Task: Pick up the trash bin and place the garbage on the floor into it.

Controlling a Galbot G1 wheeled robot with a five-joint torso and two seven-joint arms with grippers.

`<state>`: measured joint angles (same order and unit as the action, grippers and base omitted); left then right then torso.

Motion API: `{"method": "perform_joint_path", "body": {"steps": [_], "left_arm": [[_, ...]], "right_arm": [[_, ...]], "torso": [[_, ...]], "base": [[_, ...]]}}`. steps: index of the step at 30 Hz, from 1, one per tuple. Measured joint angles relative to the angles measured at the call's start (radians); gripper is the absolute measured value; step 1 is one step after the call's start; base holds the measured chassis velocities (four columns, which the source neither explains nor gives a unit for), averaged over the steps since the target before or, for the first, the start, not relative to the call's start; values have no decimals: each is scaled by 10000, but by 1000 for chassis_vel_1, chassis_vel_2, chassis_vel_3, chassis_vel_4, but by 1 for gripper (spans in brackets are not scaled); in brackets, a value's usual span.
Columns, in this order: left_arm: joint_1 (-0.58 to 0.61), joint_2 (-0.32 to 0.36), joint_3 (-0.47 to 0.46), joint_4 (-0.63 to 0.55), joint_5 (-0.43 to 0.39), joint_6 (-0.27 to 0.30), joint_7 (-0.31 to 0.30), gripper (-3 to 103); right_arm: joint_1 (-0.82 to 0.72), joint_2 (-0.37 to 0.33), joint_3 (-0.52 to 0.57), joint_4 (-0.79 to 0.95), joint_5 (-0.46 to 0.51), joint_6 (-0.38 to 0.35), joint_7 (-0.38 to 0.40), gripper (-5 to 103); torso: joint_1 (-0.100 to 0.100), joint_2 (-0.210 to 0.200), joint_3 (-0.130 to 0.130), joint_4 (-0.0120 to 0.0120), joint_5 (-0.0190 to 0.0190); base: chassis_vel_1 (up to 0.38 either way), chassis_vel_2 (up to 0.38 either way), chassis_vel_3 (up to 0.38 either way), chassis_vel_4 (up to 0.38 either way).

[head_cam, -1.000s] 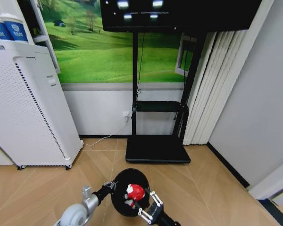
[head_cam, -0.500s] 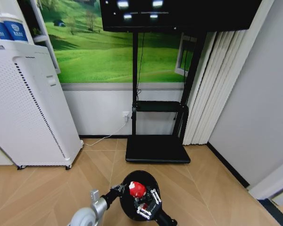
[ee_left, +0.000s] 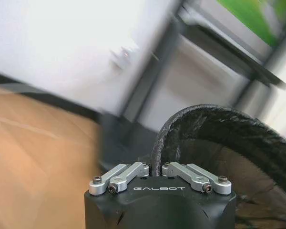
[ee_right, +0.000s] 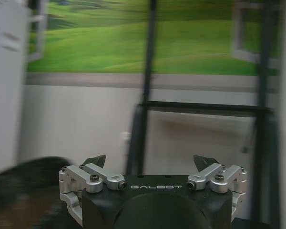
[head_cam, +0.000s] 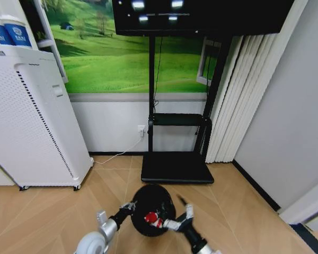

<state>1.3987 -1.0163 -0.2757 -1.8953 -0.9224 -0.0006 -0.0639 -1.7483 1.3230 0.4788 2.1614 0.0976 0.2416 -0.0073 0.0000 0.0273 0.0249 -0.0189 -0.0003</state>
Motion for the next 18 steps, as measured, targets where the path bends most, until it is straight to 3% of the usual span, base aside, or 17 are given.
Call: {"method": "perform_joint_path", "body": {"steps": [2,3,6,7,9,10,12,13,15,17,18], "left_arm": [[419,-255,-843,-604,16,-82,-1135,6],[419,-255,-843,-604,16,-82,-1135,6],[1182,-637,-2368,-1314,116,355,-2238,6],[1182,-637,-2368,-1314,116,355,-2238,6],[2017,-987,-3577,-1767,90,670,-2767,6],[2017,-987,-3577,-1767,90,670,-2767,6],[3008,-1435,-4713,-2190,75,988,-2963,6],[3008,-1435,-4713,-2190,75,988,-2963,6],[4260,-2074,-5641,-2765,-270,1291,-3283,6],[4481,-2178,-5865,-3011,-544,1371,-3537,6],[4653,-2245,-6076,-3250,-875,1457,-3758,6]], "right_arm": [[609,201,977,-425,689,-401,685,100],[609,201,977,-425,689,-401,685,100],[1192,178,1992,-979,722,-641,1314,100],[1192,178,1992,-979,722,-641,1314,100],[1569,181,2281,-1675,699,-554,1834,100],[1569,181,2281,-1675,699,-554,1834,100],[1870,192,2427,-2284,694,-438,1982,100],[1870,192,2427,-2284,694,-438,1982,100],[2092,262,2836,-2672,920,-476,2024,100],[2101,341,3244,-2725,1064,-478,2004,100],[2109,384,3657,-2773,1207,-478,1962,100]], "torso": [[0,-1,0,3,7],[0,-1,0,3,7],[0,0,0,1,4],[0,0,0,1,4],[0,0,1,2,-1],[0,0,1,2,-1],[0,0,-1,1,9],[0,0,-1,1,9],[0,0,0,14,1],[0,0,0,14,3],[0,1,-2,1,4]], "base": [[0,0,0,0],[0,0,0,0],[0,0,0,0],[0,0,0,0],[0,0,0,0],[0,0,0,0],[0,0,0,0],[0,0,0,0],[0,0,0,0],[0,0,0,0],[0,0,0,0]]}}
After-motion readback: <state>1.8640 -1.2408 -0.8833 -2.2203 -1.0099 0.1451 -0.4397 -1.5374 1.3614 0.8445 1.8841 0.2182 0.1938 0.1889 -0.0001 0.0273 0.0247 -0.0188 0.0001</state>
